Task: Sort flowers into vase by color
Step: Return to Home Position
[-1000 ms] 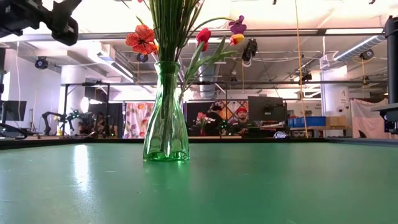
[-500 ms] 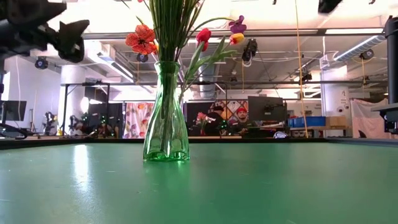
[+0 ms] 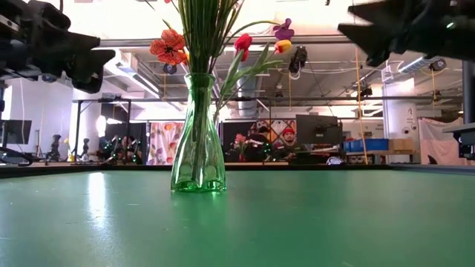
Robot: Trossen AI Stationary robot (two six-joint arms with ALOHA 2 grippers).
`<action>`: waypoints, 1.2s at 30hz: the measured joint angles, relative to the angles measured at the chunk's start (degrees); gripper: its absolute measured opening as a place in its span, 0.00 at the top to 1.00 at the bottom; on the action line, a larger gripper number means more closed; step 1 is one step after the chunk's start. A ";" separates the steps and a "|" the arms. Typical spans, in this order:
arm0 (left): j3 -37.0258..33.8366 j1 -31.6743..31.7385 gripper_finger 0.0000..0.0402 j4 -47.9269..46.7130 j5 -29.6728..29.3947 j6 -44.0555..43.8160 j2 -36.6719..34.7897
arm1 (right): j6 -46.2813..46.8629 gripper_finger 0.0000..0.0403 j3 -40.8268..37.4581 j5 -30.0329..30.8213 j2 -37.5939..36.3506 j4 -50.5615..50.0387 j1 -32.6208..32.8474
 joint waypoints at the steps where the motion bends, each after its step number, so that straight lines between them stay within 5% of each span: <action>1: 0.00 0.00 0.65 0.02 -0.13 -0.04 0.16 | -0.27 0.39 -0.09 -1.02 0.20 0.08 -2.13; 6: 0.40 -0.02 0.65 0.01 -0.13 -0.09 1.06 | -3.12 0.39 -0.38 -3.85 0.12 0.06 -7.64; 19: 0.50 -0.02 0.65 0.05 -0.13 -0.11 2.68 | -0.86 0.39 2.03 -2.32 0.56 -1.34 -8.21; 29: 0.55 -0.02 0.65 -0.09 -0.13 -0.11 4.04 | -26.75 0.39 4.38 -2.28 -5.40 -6.80 -7.97; 33: 0.57 -0.02 0.65 -0.09 -0.13 -0.13 4.52 | -6.63 0.39 2.66 -1.49 -11.35 -12.48 -7.24; 36: 0.57 -0.02 0.65 0.07 -0.13 -0.12 4.70 | -3.42 0.39 1.85 0.84 -15.88 -22.14 -7.35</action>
